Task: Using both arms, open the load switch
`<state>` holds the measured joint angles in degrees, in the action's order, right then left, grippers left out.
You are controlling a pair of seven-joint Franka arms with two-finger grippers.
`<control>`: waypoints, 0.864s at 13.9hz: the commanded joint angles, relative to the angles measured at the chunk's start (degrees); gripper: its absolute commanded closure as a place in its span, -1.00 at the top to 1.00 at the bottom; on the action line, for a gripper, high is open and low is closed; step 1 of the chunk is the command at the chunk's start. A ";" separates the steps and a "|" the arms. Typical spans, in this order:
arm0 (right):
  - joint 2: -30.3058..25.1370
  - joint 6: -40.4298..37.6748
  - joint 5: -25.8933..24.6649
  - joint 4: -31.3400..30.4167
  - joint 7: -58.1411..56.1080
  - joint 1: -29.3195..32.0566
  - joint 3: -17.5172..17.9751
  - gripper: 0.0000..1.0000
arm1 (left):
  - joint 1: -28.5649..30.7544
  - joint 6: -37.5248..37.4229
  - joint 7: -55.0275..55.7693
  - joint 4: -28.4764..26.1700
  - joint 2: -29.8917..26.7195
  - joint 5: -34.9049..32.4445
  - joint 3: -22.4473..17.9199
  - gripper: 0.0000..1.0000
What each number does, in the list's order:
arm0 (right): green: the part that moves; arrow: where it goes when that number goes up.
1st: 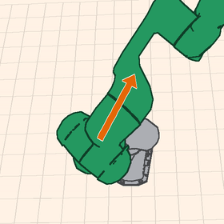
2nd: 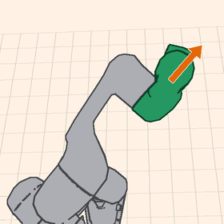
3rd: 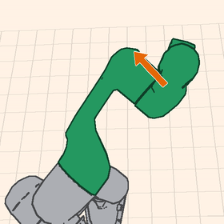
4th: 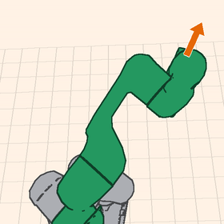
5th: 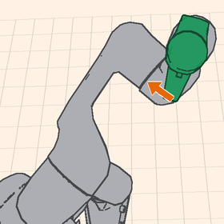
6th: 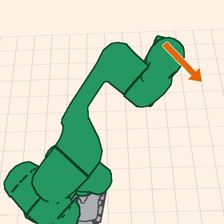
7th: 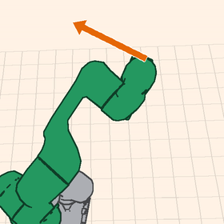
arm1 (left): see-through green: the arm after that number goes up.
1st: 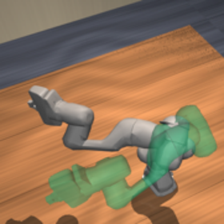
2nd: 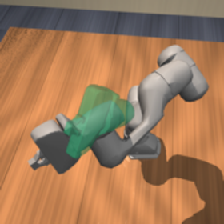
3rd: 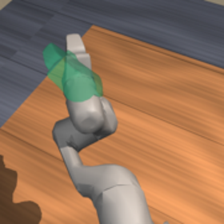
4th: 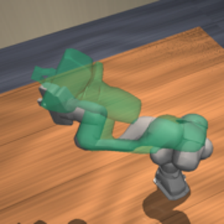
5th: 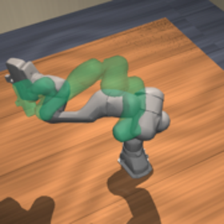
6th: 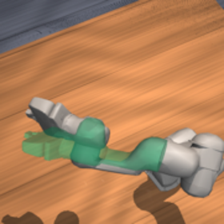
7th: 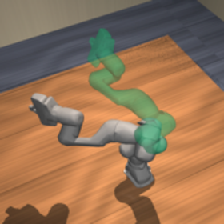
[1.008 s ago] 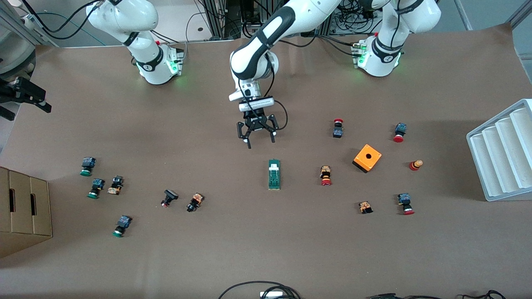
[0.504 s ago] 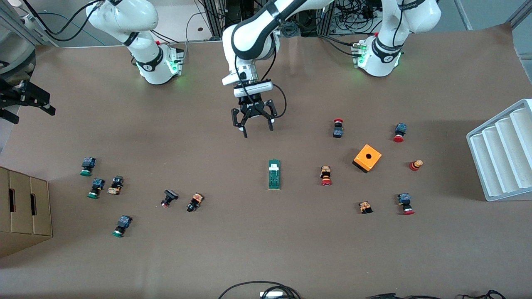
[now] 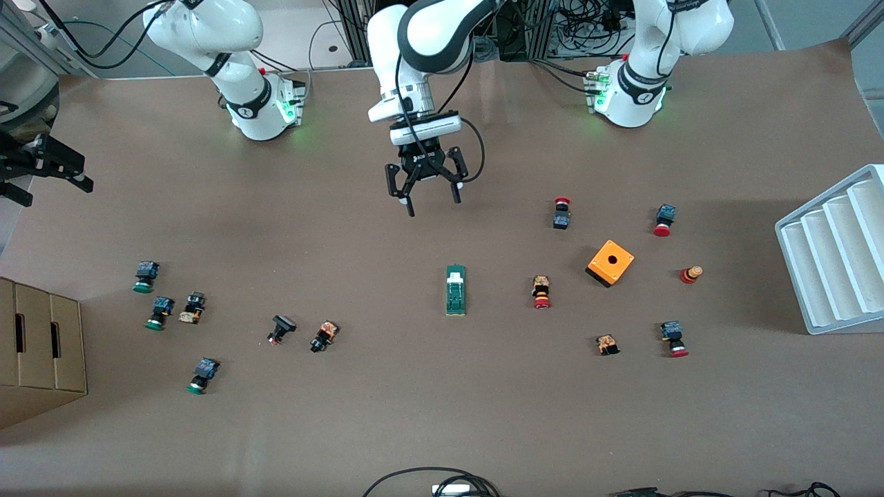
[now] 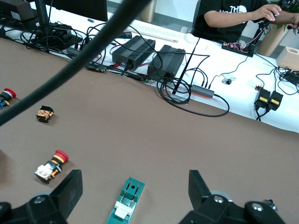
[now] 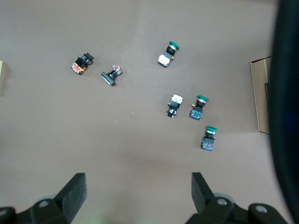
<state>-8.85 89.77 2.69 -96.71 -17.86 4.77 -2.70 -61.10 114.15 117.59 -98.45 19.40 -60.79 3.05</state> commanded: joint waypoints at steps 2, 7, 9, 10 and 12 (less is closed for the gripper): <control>1.47 0.49 -1.54 1.44 0.28 -0.37 -0.02 1.00 | 2.65 1.16 -8.24 -0.78 -4.89 5.06 0.11 1.00; 1.47 0.49 -1.37 1.53 -0.33 -0.20 -0.20 1.00 | 6.69 1.25 -20.97 -1.13 -10.77 12.70 0.11 1.00; 1.47 0.49 -1.19 1.53 -0.42 -0.02 -0.28 1.00 | 8.45 1.16 -25.81 -1.13 -12.45 15.08 0.11 1.00; 1.47 0.41 -1.10 1.44 -0.42 -0.02 -0.20 1.00 | 9.24 1.07 -28.53 -0.95 -13.06 16.57 0.03 1.00; 1.55 0.41 -1.02 1.44 -0.34 -0.20 -0.20 1.00 | 11.17 0.81 -33.19 -1.04 -14.56 18.07 0.11 1.00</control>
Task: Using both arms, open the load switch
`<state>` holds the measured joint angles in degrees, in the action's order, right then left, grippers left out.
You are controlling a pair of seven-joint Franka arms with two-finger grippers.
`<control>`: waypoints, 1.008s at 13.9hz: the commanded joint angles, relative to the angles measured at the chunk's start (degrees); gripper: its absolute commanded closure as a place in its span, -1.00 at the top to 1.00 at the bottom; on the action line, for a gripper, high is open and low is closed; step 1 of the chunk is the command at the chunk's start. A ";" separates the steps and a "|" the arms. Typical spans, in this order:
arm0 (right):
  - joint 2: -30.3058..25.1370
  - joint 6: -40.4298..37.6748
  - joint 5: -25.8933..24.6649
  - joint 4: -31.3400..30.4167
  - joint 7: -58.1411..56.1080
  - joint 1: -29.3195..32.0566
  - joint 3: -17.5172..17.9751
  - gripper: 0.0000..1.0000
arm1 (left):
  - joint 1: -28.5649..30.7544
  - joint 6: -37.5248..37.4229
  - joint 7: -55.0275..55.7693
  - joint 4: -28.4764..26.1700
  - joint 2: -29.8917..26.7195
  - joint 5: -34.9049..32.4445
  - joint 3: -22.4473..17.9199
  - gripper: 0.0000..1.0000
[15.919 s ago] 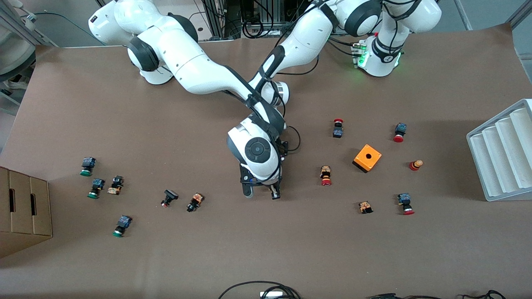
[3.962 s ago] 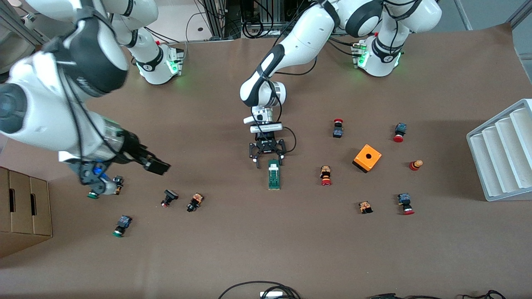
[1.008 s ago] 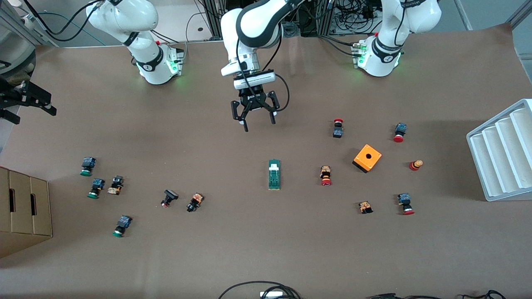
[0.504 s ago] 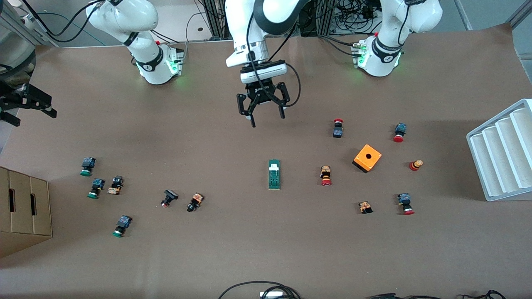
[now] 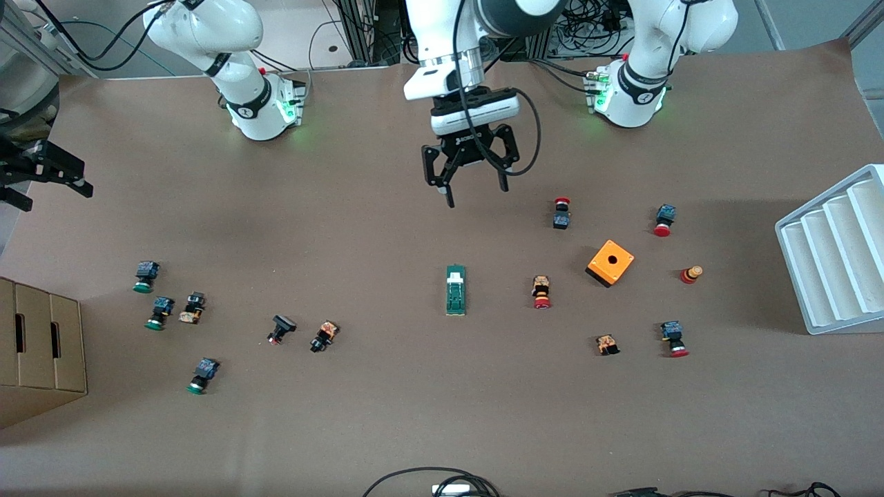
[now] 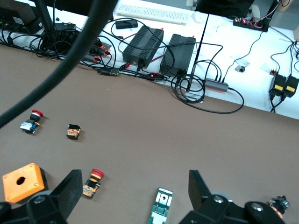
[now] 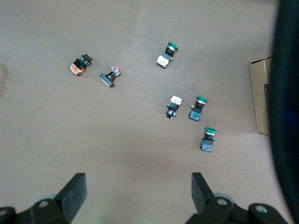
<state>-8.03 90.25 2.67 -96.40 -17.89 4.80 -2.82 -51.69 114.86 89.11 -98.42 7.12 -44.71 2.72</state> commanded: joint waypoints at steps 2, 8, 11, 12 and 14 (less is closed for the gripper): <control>0.73 -0.07 -1.00 1.12 -0.30 -0.23 -0.08 1.00 | 4.13 -0.25 -10.24 -1.16 -4.13 4.52 0.45 1.00; 0.65 -0.42 -1.00 1.12 0.22 -0.32 0.00 1.00 | 11.25 -1.93 -26.69 -0.99 -9.05 11.39 0.36 1.00; 0.56 -0.60 -1.00 1.12 0.31 -0.40 0.00 1.00 | 14.77 -1.84 -32.40 -0.73 -10.11 14.55 0.27 1.00; 0.56 -0.60 -1.00 1.12 0.23 -0.40 0.00 1.00 | 15.91 -1.84 -34.25 -0.38 -10.64 15.69 0.18 1.00; 0.56 -0.60 -1.00 1.12 0.31 -0.40 0.00 1.00 | 18.72 -1.92 -37.50 0.15 -10.82 18.59 0.18 1.00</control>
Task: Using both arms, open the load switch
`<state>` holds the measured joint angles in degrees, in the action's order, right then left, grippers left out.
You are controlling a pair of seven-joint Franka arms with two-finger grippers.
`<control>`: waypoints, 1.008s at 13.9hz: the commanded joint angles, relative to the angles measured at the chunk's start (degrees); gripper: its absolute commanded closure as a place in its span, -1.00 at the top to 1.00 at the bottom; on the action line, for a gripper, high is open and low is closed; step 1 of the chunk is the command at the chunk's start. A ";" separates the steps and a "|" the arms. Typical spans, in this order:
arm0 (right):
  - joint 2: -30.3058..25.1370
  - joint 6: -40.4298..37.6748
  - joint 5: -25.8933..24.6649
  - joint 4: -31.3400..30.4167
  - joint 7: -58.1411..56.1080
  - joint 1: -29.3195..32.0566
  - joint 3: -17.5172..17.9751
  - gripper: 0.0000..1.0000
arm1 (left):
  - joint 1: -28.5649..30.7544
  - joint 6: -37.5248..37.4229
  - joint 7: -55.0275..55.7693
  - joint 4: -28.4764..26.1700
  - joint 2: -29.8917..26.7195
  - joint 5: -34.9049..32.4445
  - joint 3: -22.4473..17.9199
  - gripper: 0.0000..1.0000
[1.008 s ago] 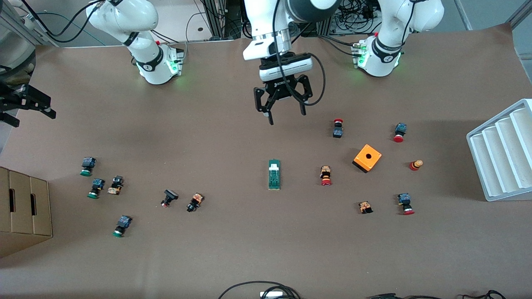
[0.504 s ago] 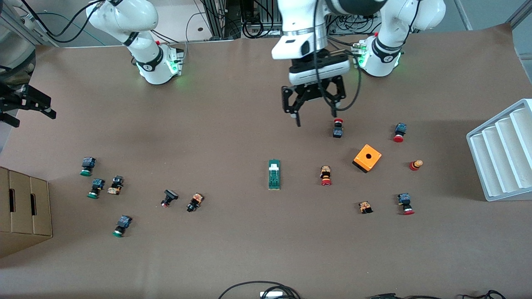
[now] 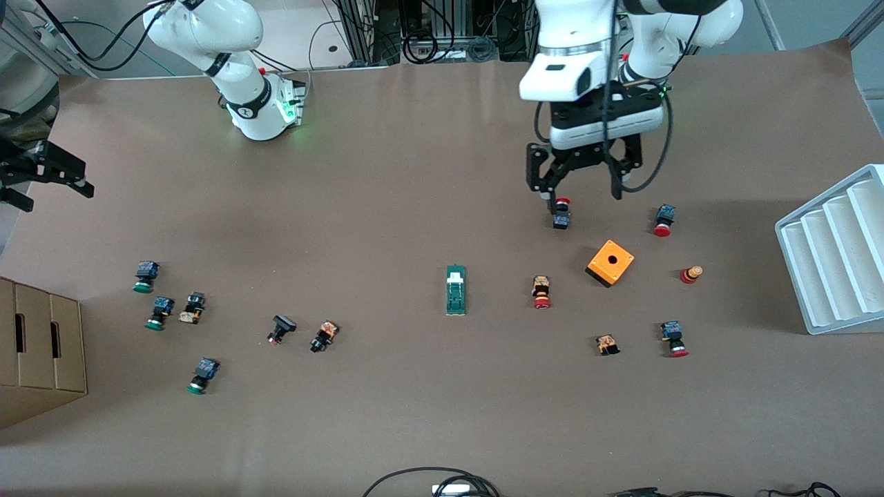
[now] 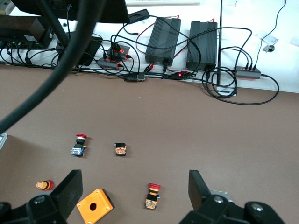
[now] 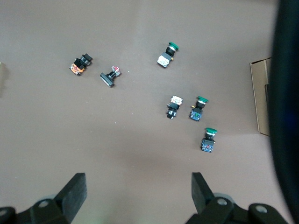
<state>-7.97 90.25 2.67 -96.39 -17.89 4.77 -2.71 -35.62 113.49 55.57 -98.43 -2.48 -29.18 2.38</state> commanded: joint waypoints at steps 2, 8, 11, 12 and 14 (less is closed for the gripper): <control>0.50 -0.60 -1.00 1.12 0.14 -0.37 -0.10 1.00 | 5.63 -0.55 -7.04 1.05 -1.21 6.23 0.52 1.00; 0.15 -0.60 -1.27 1.12 0.23 -0.46 0.08 1.00 | 14.69 -2.22 -13.30 3.51 -1.21 11.69 0.52 1.00; 0.15 -0.68 -1.36 1.12 0.23 -0.81 0.08 1.00 | 19.43 -2.39 -15.74 3.60 -1.30 11.95 0.61 1.00; 0.15 -0.69 -1.44 1.12 0.23 -1.25 -0.01 1.00 | 21.19 -3.35 -17.41 3.60 -1.38 12.91 0.61 1.00; 0.15 -0.69 -1.53 1.12 0.31 -1.34 -0.01 1.00 | 26.54 -5.03 -19.35 3.69 -1.74 18.08 0.69 1.00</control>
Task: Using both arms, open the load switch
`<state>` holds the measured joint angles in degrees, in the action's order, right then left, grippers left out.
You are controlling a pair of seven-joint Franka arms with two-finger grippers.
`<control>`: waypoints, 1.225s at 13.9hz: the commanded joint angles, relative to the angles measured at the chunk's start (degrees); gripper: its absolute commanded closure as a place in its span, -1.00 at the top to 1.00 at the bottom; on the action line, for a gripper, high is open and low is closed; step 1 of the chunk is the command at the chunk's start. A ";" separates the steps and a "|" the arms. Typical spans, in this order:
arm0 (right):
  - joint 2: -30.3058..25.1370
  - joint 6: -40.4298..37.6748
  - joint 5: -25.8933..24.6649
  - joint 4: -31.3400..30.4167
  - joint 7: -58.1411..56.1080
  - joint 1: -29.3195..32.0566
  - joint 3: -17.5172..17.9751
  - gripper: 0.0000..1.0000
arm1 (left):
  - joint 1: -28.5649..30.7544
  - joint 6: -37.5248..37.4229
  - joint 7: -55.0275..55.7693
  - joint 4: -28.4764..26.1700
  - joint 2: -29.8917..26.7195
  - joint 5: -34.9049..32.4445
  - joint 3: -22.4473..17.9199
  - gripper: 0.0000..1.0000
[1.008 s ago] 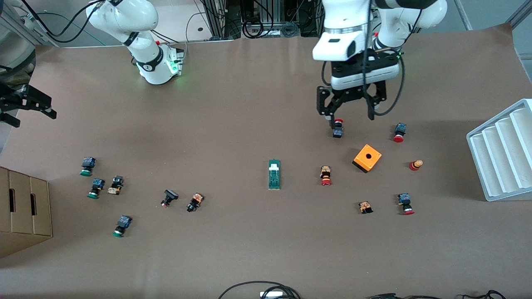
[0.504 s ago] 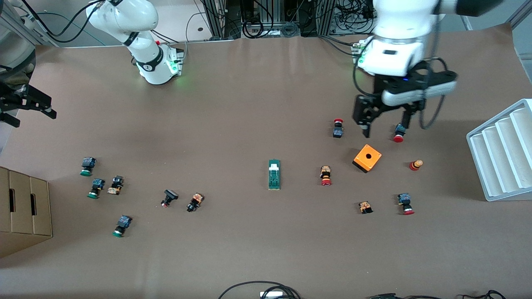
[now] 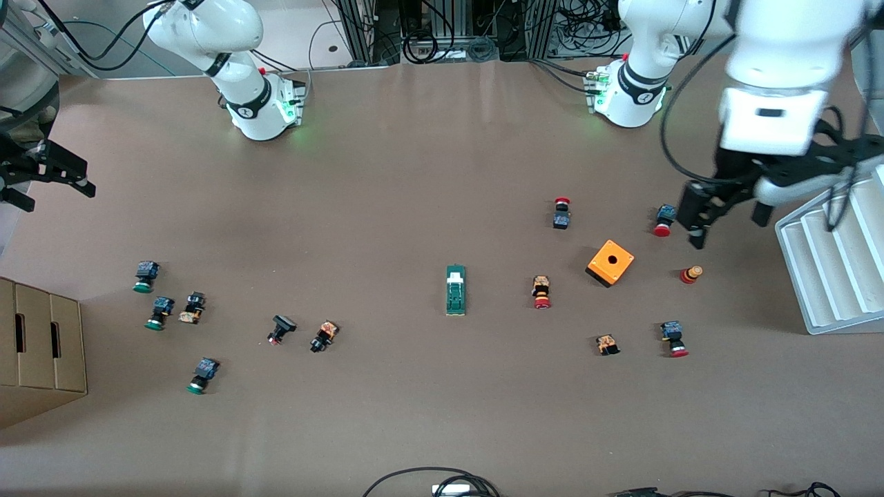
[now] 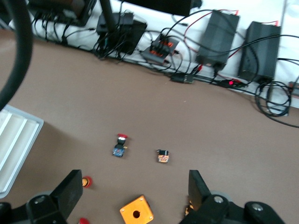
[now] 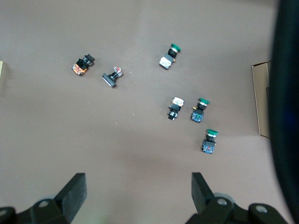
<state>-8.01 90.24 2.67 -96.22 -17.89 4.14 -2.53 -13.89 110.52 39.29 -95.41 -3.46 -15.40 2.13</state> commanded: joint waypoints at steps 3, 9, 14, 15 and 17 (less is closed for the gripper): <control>0.18 -0.68 -1.53 0.94 0.32 -0.71 -0.19 1.00 | 9.22 -3.72 -7.21 0.84 -1.11 7.56 0.77 1.00; 0.18 -0.60 -1.53 0.94 0.23 -0.71 -0.19 1.00 | 16.61 -7.33 -20.46 2.42 -1.11 12.74 0.51 1.00; 0.18 -0.60 -1.62 0.94 0.23 -0.71 -0.19 1.00 | 18.20 -19.02 -22.86 13.85 2.85 14.43 0.33 1.00; 0.18 -0.60 -1.62 0.94 0.23 -0.71 -0.19 1.00 | 18.55 -19.02 -23.47 13.50 2.50 15.30 0.33 1.00; 0.27 -0.60 -1.62 0.94 0.23 -0.71 -0.10 1.00 | 18.64 -19.29 -23.48 13.67 2.23 16.10 0.33 1.00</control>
<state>-8.01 90.24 2.67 -96.21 -17.89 3.90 -2.54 3.81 92.94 17.17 -84.18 -2.50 -0.79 1.98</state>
